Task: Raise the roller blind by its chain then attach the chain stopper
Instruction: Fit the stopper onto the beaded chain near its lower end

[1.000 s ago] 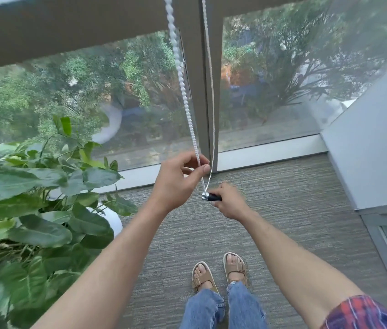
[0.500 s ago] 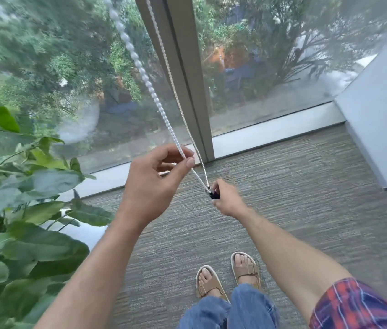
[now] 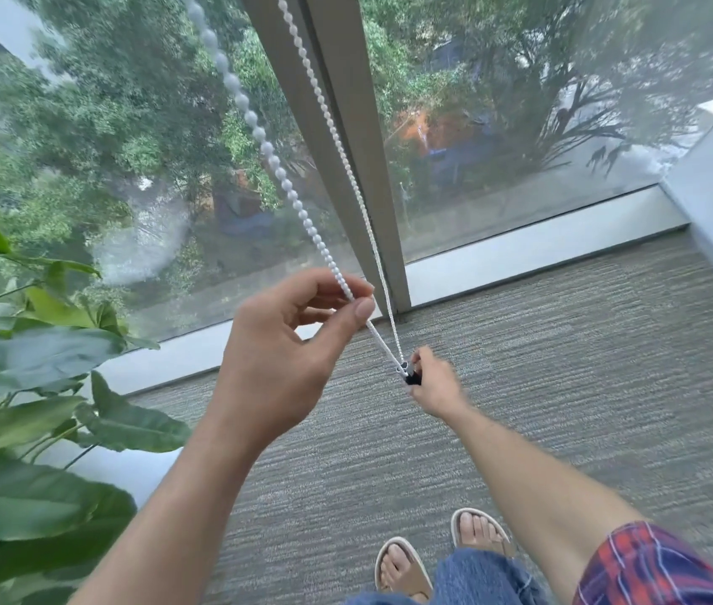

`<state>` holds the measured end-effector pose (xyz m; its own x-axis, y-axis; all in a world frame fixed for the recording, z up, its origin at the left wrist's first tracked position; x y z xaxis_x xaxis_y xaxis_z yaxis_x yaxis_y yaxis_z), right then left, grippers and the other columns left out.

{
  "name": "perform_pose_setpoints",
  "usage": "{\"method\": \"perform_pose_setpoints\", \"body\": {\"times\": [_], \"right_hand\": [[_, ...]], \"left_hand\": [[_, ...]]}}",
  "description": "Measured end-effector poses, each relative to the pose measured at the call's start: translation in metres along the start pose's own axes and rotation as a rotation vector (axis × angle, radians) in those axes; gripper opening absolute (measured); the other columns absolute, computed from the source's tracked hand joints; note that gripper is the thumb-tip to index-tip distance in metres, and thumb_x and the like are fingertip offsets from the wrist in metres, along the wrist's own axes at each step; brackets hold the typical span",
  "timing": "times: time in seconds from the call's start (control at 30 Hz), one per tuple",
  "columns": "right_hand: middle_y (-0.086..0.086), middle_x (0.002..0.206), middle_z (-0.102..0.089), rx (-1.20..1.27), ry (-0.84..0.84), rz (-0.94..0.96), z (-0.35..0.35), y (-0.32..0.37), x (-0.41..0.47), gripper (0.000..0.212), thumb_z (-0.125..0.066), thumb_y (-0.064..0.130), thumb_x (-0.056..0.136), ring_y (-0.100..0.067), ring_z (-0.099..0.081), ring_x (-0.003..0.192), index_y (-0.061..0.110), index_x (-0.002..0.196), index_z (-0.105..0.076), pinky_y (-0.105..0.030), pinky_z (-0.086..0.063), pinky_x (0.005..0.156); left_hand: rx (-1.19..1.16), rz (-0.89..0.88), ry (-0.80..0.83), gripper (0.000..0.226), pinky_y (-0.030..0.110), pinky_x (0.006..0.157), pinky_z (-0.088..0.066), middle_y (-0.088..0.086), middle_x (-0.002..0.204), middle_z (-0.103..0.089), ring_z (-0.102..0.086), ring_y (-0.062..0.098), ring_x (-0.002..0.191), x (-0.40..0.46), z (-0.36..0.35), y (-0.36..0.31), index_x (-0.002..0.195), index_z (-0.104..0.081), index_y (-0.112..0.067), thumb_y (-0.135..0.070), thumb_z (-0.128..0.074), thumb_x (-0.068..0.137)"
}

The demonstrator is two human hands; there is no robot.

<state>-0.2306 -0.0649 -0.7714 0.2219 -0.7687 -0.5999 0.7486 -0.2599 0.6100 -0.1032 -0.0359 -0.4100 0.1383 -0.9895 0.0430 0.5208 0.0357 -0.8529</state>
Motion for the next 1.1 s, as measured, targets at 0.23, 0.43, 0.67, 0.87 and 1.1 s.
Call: {"method": "perform_pose_setpoints", "body": {"times": [0.23, 0.43, 0.67, 0.87, 1.1], "right_hand": [[-0.002, 0.120, -0.059, 0.079, 0.024, 0.010, 0.000, 0.012, 0.001, 0.069, -0.069, 0.005, 0.084, -0.017, -0.062, 0.098, 0.028, 0.141, -0.037, -0.033, -0.055, 0.085], [0.000, 0.114, -0.064, 0.140, -0.037, 0.190, 0.045, 0.066, -0.020, 0.024, -0.068, 0.016, 0.088, -0.014, -0.058, 0.098, 0.017, 0.112, -0.063, -0.025, -0.044, 0.080], [0.003, 0.097, -0.069, 0.283, -0.098, 0.387, 0.112, 0.158, -0.079, 0.020, -0.073, 0.020, 0.082, -0.016, -0.065, 0.090, 0.020, 0.100, -0.065, -0.037, -0.053, 0.089], [0.010, 0.091, -0.064, 0.373, -0.129, 0.543, 0.181, 0.236, -0.147, 0.033, -0.068, 0.018, 0.085, -0.004, -0.060, 0.084, 0.025, 0.116, -0.058, -0.022, -0.051, 0.080], [0.008, 0.075, -0.065, 0.455, -0.228, 0.708, 0.287, 0.336, -0.241, 0.015, -0.068, 0.009, 0.084, 0.002, -0.057, 0.065, 0.013, 0.099, -0.070, -0.014, -0.044, 0.065]], "left_hand": [[-0.022, -0.048, 0.001, 0.009, 0.017, 0.074, -0.050, -0.011, 0.089, -0.074, -0.069, 0.004, 0.084, -0.002, -0.002, -0.017, 0.090, -0.072, -0.022, -0.014, -0.071, 0.085], [-0.087, -0.060, -0.019, 0.011, 0.024, 0.075, -0.052, -0.010, 0.086, -0.074, -0.068, 0.005, 0.083, -0.003, 0.004, -0.042, 0.091, -0.071, -0.022, -0.012, -0.071, 0.086], [-0.180, -0.077, -0.083, 0.008, 0.035, 0.078, -0.056, 0.003, 0.087, -0.074, -0.069, 0.019, 0.085, 0.007, 0.040, -0.104, 0.091, -0.071, -0.019, -0.013, -0.072, 0.086], [-0.298, -0.156, -0.224, 0.014, 0.049, 0.082, -0.058, 0.014, 0.089, -0.072, -0.069, 0.036, 0.086, 0.023, 0.094, -0.192, 0.098, -0.069, -0.014, -0.008, -0.072, 0.085], [-0.372, -0.191, -0.292, 0.018, 0.045, 0.076, -0.058, 0.018, 0.086, -0.072, -0.072, 0.024, 0.076, 0.044, 0.143, -0.288, 0.098, -0.068, -0.017, -0.006, -0.072, 0.084]]}}
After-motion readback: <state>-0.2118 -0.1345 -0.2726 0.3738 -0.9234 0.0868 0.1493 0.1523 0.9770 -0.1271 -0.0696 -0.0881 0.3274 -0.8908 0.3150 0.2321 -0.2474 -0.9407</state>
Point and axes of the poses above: each hand's wrist, its own x-axis towards the middle knuckle, its own z-axis out of the back of the hand, y = z × x, the point moved 8 cm from there along x, towards the middle knuckle
